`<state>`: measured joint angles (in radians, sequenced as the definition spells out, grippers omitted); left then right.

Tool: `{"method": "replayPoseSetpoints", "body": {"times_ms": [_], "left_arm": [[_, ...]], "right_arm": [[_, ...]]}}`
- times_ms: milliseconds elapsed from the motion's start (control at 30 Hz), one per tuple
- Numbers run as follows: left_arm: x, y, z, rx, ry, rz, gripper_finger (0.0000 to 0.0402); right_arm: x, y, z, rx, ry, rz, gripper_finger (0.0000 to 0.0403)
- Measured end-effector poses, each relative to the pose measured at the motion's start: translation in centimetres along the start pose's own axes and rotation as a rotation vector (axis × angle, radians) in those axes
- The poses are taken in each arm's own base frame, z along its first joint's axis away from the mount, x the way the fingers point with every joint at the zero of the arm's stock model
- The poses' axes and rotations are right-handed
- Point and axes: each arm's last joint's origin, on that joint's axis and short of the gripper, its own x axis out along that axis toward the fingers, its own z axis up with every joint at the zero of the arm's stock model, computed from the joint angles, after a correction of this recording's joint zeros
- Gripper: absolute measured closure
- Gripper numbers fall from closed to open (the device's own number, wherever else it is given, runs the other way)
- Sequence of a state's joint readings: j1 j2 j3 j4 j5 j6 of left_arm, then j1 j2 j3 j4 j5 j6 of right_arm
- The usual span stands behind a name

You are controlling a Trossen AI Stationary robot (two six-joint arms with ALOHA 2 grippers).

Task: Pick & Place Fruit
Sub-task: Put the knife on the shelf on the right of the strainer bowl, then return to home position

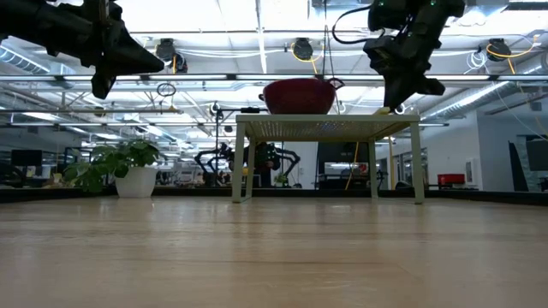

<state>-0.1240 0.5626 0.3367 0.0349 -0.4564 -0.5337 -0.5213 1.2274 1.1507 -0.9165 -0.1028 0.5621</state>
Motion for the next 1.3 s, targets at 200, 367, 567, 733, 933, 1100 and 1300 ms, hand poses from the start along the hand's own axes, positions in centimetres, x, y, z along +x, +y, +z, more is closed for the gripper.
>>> {"method": "replayPoseSetpoints", "body": {"times_ms": [200, 367, 567, 733, 933, 1100, 1300], "left_arm": [[0.0, 0.0, 0.0, -0.003, 0.0, 0.0, 0.038], [0.0, 0.0, 0.0, -0.003, 0.0, 0.0, 0.038], [0.0, 0.1, 0.0, -0.003, -0.011, 0.019, 0.038], [0.0, 0.1, 0.0, -0.004, -0.013, 0.021, 0.038], [0.0, 0.0, 0.2, -0.011, -0.025, 0.014, 0.038], [0.0, 0.0, 0.2, -0.014, -0.029, 0.012, 0.038], [0.0, -0.1, 0.2, -0.012, -0.022, 0.002, 0.038]], "right_arm": [[0.0, 0.0, 0.0, 0.001, -0.004, 0.004, 0.0401], [0.0, 0.0, 0.0, 0.006, -0.005, 0.006, 0.0402], [0.2, 0.6, -0.3, -0.003, 0.009, 0.015, 0.0402], [1.0, 1.2, -0.3, -0.018, 0.025, 0.017, 0.0402], [1.0, 1.3, -0.3, -0.02, 0.02, 0.018, 0.0402], [0.4, 1.3, -0.4, -0.022, 0.001, 0.03, 0.0403], [-1.8, 0.6, -1.8, -0.032, 0.016, -0.001, 0.0403]]}}
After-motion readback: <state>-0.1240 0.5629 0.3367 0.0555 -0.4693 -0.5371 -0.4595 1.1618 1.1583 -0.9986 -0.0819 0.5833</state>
